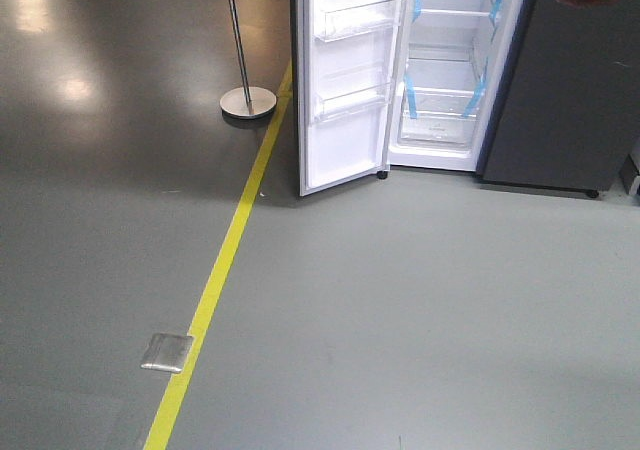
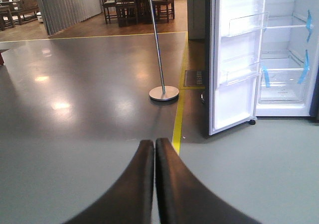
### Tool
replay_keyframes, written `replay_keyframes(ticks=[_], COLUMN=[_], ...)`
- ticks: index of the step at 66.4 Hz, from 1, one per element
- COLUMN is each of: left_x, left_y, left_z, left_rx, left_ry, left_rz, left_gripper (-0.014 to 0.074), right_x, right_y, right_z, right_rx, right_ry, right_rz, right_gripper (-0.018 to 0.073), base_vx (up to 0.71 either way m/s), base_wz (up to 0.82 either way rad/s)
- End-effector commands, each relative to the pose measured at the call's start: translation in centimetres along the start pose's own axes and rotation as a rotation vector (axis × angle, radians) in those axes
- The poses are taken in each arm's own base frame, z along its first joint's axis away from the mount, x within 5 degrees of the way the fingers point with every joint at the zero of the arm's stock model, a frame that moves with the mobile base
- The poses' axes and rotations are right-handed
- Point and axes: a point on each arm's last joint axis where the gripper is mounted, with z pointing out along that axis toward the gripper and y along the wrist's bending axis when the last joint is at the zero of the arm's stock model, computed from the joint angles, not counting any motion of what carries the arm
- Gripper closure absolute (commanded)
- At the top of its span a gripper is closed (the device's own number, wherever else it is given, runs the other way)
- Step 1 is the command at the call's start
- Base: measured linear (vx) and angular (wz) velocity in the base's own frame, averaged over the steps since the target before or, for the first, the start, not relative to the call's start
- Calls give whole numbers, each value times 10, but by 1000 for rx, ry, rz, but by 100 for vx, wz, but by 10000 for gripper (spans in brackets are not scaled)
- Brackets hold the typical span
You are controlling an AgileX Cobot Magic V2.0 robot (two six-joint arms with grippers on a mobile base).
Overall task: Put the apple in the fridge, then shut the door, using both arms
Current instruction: 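Continue driving toward the refrigerator's open door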
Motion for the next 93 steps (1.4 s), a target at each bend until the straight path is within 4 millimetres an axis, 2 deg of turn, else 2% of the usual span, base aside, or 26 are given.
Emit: replay_keyframes(ticks=[1,93], left_x=[-3,-3], left_y=[0,0], left_z=[0,0], left_rx=[-3,-3], left_ry=[-77,-77], left_rz=[-10,-10], left_gripper=[604,604], right_x=[-18,-18], right_y=[7,7], right_z=[-16,-16], right_rx=[14,14], right_ry=[-124,-124], right_rz=[-11,-11], right_gripper=[419,419], base_vx=[10,9], base_wz=[0,4])
